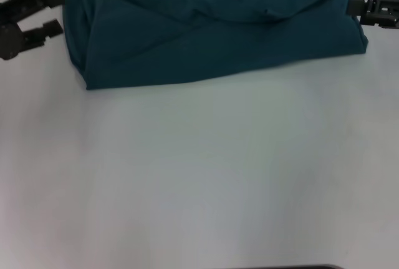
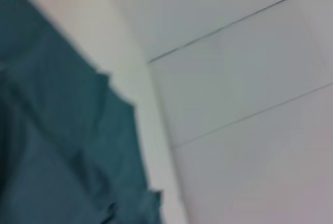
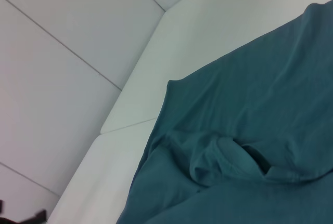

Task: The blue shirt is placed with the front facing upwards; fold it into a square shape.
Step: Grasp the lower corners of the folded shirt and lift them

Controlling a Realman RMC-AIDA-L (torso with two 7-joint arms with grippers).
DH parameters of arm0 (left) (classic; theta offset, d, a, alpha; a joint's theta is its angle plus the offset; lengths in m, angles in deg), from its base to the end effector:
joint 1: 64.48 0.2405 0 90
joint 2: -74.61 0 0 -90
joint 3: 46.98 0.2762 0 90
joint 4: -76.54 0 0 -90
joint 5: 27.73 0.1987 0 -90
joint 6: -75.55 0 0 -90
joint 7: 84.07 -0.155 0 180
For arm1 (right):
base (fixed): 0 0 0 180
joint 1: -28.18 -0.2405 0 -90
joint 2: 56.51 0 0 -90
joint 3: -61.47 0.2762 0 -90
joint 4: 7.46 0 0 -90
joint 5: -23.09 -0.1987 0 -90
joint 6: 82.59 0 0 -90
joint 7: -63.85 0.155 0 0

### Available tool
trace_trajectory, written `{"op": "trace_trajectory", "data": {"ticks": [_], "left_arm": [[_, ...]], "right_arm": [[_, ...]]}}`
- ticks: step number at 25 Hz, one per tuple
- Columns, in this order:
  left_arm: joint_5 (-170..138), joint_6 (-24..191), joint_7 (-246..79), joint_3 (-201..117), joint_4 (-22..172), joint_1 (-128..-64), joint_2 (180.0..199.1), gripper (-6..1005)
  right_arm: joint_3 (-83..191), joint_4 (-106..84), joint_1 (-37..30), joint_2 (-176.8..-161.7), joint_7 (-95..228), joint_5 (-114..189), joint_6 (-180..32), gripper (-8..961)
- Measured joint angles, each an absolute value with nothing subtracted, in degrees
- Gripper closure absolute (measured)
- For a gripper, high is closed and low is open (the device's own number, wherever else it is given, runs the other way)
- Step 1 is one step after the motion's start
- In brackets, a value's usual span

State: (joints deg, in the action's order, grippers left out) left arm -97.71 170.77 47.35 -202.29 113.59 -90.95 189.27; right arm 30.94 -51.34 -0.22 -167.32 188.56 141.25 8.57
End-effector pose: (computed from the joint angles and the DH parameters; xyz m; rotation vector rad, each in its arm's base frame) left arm -0.2997 0.3286 0.0525 -2.0669 -1.8529 -1.1968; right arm 0.3093 0.3489 0.0761 -2.2527 1.5552 0.7620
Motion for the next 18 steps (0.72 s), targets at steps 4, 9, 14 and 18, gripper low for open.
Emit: {"op": "trace_trajectory", "data": {"ticks": [4,9,14,18], "left_arm": [[-98.34,170.91,47.99,-202.28,112.10,-91.23,189.09,80],[-96.45,166.97,51.63,-201.25,112.36,-91.80,188.52,81],[-93.08,161.32,55.02,-199.69,112.35,-91.75,188.56,82],[-93.06,158.01,56.20,-200.06,112.18,-91.31,189.69,82]], "right_arm": [[30.96,-51.32,-0.38,-167.31,188.57,141.30,8.39,28],[30.98,-51.31,-0.38,-167.22,188.64,141.31,8.48,28],[30.98,-51.31,-0.31,-167.18,189.23,141.31,8.69,28],[30.97,-51.32,-0.47,-167.16,189.49,141.30,8.50,29]]}}
